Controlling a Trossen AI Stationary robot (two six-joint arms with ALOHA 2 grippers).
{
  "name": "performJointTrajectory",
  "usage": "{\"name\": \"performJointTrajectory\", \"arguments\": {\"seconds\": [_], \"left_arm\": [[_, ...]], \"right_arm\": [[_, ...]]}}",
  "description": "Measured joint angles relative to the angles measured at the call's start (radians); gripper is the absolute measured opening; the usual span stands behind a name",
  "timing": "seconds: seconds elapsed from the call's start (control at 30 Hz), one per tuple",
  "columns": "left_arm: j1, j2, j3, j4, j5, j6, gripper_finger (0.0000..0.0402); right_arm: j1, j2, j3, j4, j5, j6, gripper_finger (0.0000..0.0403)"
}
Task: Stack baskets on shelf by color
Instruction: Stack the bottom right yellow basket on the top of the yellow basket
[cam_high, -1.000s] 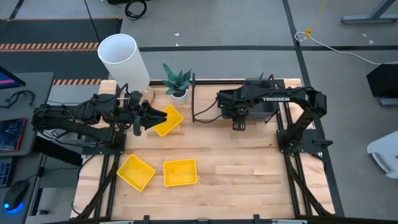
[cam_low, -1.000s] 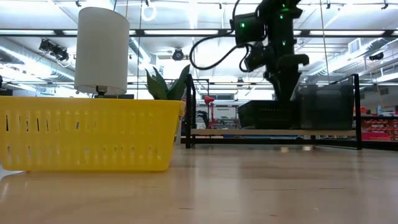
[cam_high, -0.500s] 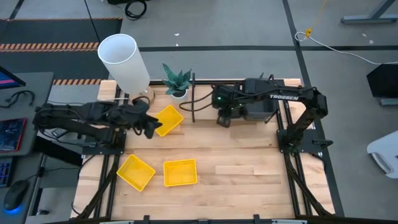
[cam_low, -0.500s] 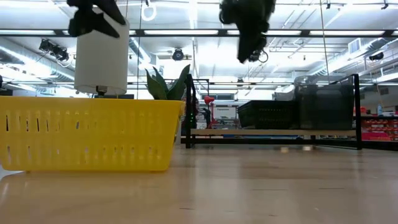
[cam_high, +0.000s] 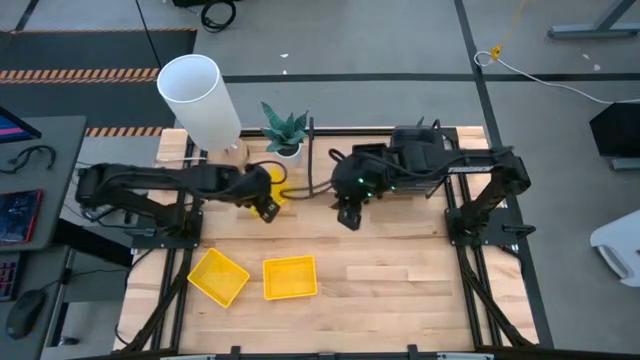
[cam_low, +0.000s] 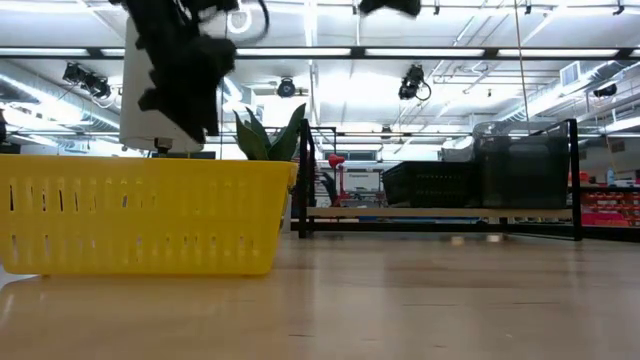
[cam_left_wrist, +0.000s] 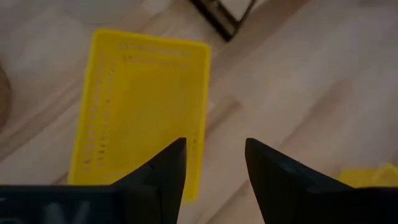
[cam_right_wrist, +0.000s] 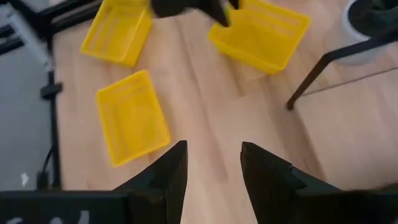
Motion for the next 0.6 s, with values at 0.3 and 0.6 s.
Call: {"name": "performJointTrajectory", "arguments": {"seconds": [0.3,0.6], "left_arm": [[0.163,0.169,0.0,0.02,0.1,0.035,0.0172],[0.219,0.333,0.0,0.074,0.234,-0.032,0.0172]], "right_arm": [[0.1,-0.071,0.109,-0.179,0.276,-0.157,0.0154],[0.106,-0.17,0.109,-0.174,0.309,-0.288,0.0154]]}}
